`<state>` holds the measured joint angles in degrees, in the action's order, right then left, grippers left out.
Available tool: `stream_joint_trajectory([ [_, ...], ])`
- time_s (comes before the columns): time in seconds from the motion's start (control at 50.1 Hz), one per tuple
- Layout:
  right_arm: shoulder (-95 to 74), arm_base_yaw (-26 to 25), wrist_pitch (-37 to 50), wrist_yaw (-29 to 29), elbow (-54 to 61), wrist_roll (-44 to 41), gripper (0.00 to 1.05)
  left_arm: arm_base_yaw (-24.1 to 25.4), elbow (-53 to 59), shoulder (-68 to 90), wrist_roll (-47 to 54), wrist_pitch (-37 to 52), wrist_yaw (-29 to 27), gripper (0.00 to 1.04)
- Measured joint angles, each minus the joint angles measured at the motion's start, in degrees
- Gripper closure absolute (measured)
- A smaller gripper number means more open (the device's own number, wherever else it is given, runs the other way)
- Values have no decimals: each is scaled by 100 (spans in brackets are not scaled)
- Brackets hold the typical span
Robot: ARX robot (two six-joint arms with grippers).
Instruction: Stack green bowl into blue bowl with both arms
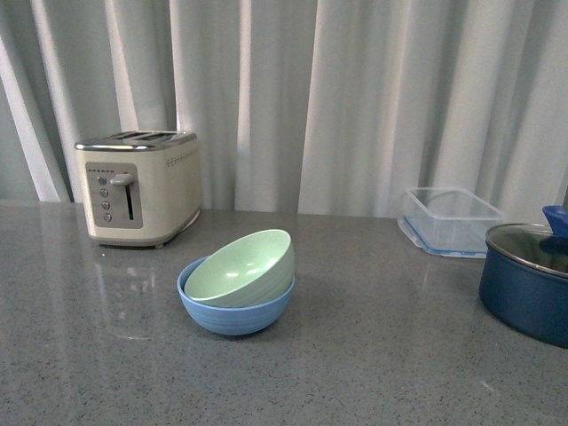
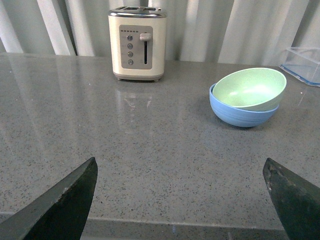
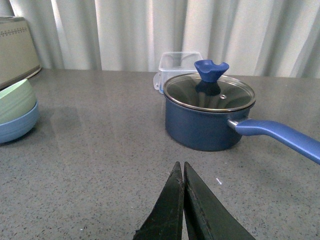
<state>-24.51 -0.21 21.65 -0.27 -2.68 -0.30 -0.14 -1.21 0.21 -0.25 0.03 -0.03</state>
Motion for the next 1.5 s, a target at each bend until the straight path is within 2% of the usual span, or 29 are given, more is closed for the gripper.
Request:
stream_joint_trajectory([
  [0.18,341,0,-66,22,243,7,104,0,0,0,0,0,-2,7],
  [0.698,1447,0,-1139,22,240,9,104,0,0,0,0,0,-2,7],
  [0.798,2271,2,-2116,20,236,7,104,0,0,0,0,0,-4,7],
  [1.078,2426,4,-2157,20,236,7,104,0,0,-2,0,0,0,7],
  [1.197,2426,2,-2157,20,236,7,79,0,0,-2,0,0,0,7],
  [1.277,2428,2,-2157,20,236,7,67,0,0,-2,0,0,0,7],
  [1.497,2426,4,-2157,20,236,7,18,0,0,-2,0,0,0,7],
])
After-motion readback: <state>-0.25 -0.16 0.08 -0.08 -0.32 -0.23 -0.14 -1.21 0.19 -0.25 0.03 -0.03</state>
